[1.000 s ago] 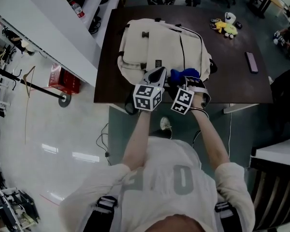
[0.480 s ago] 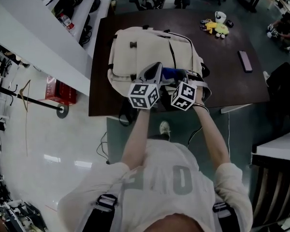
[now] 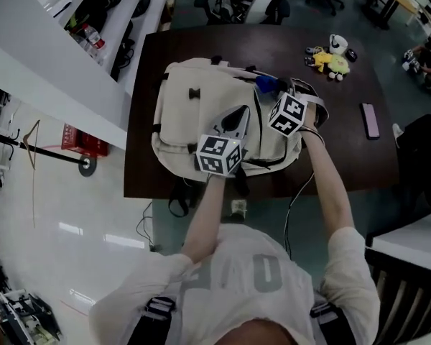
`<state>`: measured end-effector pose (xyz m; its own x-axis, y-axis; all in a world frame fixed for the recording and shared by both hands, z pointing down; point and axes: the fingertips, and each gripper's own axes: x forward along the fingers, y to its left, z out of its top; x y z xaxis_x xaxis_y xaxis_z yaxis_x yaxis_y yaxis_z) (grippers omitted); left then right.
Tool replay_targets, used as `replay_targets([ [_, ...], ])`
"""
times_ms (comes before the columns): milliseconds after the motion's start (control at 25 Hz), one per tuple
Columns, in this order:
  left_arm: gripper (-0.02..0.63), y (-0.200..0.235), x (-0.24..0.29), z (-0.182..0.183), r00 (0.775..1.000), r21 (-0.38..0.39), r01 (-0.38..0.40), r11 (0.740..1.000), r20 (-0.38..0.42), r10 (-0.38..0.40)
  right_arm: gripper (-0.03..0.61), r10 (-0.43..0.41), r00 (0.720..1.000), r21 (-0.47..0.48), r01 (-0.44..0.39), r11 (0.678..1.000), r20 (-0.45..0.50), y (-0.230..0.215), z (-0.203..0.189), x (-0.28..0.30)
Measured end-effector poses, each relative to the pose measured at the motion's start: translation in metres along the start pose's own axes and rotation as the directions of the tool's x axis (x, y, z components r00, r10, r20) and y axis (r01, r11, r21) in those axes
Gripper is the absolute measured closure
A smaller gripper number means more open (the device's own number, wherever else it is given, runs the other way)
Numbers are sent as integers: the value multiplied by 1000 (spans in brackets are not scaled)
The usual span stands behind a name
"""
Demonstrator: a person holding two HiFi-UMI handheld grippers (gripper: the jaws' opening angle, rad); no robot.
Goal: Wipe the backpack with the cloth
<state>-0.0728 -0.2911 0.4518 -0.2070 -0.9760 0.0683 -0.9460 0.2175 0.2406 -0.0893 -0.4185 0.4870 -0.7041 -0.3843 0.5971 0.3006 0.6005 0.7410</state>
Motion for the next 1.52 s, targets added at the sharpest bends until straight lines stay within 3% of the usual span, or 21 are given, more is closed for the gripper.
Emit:
replay_targets([
  [360,609,11,12,1,1000,-71,13,997,12,-12,537,48,997,-6,-49,999,-52,3,-11,63],
  [680,609,12,12,-2,1000,-76,13,997,5,-13,537,74,996,-65,-77,995,-38,43,-5,50],
  [1200,609,5,6,-9,1000,-93,21,995,1,-21,537,98,992,-18,-100,995,-73,90,-24,8],
  [1520,609,-21,-10,-34,996,-89,51,995,-68,-58,537,127,985,-6,-129,992,-113,130,-36,-21],
])
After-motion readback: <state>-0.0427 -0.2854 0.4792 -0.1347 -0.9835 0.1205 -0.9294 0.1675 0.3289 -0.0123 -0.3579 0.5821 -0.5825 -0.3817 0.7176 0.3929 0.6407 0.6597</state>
